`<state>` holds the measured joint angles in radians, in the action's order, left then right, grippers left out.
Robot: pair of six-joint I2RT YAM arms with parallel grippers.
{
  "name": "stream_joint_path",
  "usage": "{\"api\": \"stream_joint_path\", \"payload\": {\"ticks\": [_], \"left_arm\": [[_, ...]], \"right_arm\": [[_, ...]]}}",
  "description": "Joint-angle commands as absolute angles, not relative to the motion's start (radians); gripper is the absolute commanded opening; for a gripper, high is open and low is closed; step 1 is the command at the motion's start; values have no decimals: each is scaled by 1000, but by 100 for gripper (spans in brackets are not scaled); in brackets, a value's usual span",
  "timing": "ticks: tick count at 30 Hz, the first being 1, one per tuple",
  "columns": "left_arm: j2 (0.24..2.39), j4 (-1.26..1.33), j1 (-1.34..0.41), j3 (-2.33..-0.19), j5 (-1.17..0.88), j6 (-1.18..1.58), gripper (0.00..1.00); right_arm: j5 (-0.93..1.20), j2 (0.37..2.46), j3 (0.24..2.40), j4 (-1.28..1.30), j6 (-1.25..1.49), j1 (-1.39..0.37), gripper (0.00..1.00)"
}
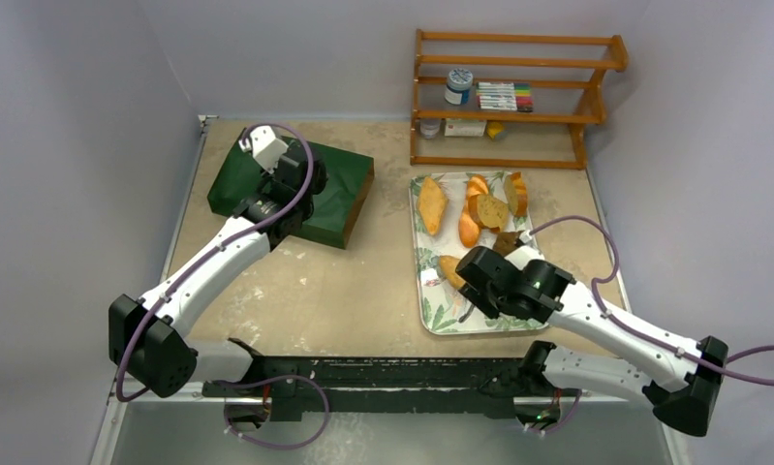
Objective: Take the fake bread out of the paper bag
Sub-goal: Place the fake bread in the container.
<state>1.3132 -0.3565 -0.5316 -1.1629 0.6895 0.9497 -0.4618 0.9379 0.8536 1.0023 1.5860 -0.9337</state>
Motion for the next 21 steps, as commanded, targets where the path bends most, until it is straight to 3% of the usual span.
{"api": "stream_joint_path", "payload": {"ticks": [1,8,15,21], "left_arm": [[1285,-348,-535,-1212,722,950,40],[1287,-356,-535,-1225,743,958,40],[1288,-376,-536,-1226,791,970,40],[1280,-422,-528,-1200,830,1000,40]], "right_arm": [[-543,973,987,1089,1670,-1002,40],[-593,1023,1114,1136,1650,-1042,37],[-698,1122,1287,1111,1462,-1044,30],[-655,1193,1297,821,1151,-1042,25]]}}
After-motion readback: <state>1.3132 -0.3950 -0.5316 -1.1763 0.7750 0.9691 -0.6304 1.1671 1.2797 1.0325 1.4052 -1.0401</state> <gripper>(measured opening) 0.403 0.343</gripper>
